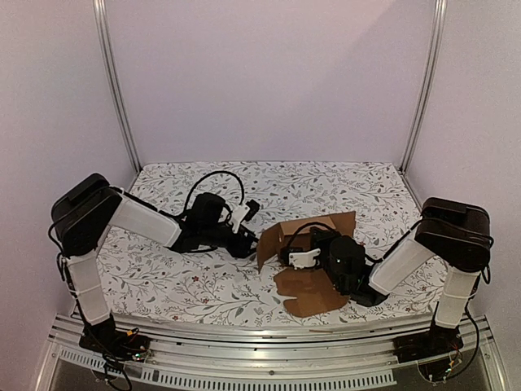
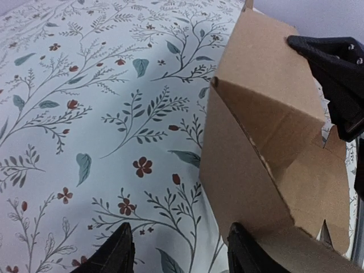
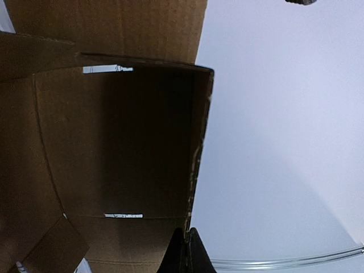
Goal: Fold the paper box
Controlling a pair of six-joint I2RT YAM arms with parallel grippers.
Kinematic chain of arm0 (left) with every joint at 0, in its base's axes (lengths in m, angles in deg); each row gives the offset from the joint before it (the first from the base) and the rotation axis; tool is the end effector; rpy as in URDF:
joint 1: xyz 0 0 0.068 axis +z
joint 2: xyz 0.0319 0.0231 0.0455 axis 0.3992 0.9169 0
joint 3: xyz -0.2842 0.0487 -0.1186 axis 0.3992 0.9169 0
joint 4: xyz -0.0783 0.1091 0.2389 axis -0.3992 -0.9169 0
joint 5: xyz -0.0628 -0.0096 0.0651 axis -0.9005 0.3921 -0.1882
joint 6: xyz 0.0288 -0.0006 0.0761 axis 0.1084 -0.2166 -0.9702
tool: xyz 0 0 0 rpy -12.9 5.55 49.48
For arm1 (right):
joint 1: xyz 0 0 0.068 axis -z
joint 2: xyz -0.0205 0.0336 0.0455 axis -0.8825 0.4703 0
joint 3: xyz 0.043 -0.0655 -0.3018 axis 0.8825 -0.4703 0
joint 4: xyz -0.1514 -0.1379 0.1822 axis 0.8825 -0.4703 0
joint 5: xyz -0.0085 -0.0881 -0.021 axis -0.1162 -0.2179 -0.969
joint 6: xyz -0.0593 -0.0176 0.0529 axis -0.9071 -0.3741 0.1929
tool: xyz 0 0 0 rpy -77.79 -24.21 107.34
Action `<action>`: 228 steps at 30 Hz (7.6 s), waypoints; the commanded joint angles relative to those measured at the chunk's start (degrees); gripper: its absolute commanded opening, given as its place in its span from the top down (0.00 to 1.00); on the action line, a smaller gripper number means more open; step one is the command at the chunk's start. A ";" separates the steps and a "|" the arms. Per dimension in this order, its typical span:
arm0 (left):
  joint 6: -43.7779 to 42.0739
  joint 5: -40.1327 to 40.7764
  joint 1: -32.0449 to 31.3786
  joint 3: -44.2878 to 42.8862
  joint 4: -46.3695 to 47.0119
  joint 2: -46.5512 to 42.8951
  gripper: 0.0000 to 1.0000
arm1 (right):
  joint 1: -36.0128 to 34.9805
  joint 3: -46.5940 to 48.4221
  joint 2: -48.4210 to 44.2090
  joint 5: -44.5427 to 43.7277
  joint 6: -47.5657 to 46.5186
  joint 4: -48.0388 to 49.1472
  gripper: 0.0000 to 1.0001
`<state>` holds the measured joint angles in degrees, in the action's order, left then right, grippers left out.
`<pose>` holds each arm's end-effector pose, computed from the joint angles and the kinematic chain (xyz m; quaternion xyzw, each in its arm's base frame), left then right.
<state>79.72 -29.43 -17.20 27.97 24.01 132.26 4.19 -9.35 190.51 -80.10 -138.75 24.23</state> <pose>0.3054 -0.2955 0.1336 0.3442 0.8079 -0.3217 0.3540 0.2298 0.2766 0.1446 -0.5961 0.4575 -0.3936 0.5296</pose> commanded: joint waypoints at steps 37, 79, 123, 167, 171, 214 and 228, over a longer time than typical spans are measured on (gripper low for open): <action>-6.81 0.55 -10.29 -6.41 -0.17 2.82 0.40 | -0.77 1.29 -12.02 2.03 11.60 -24.76 1.00; -5.87 7.31 -10.33 -12.91 -5.58 6.02 0.40 | -0.68 14.39 -17.85 5.24 31.82 -64.13 1.00; 5.38 6.25 -16.14 -3.07 8.66 -0.05 0.31 | -0.40 13.93 -20.30 6.85 35.92 -71.61 1.00; 7.47 8.16 -1.83 -0.28 11.38 -1.80 0.33 | 10.09 23.38 -2.00 14.80 9.88 -34.60 1.00; 7.13 5.89 0.08 3.63 11.00 -6.92 0.34 | 10.07 21.88 -1.13 14.97 8.13 -31.67 1.00; 15.66 24.97 11.72 8.60 -0.95 -11.00 0.35 | 5.35 11.29 -3.48 12.96 1.06 -20.44 1.00; 3.82 -2.17 7.79 3.39 0.76 -2.30 0.38 | 5.29 12.51 -2.87 12.54 0.76 -20.23 1.00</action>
<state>90.39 -20.71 -6.27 28.50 23.60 132.48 9.83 2.50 188.17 -67.01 -137.79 4.51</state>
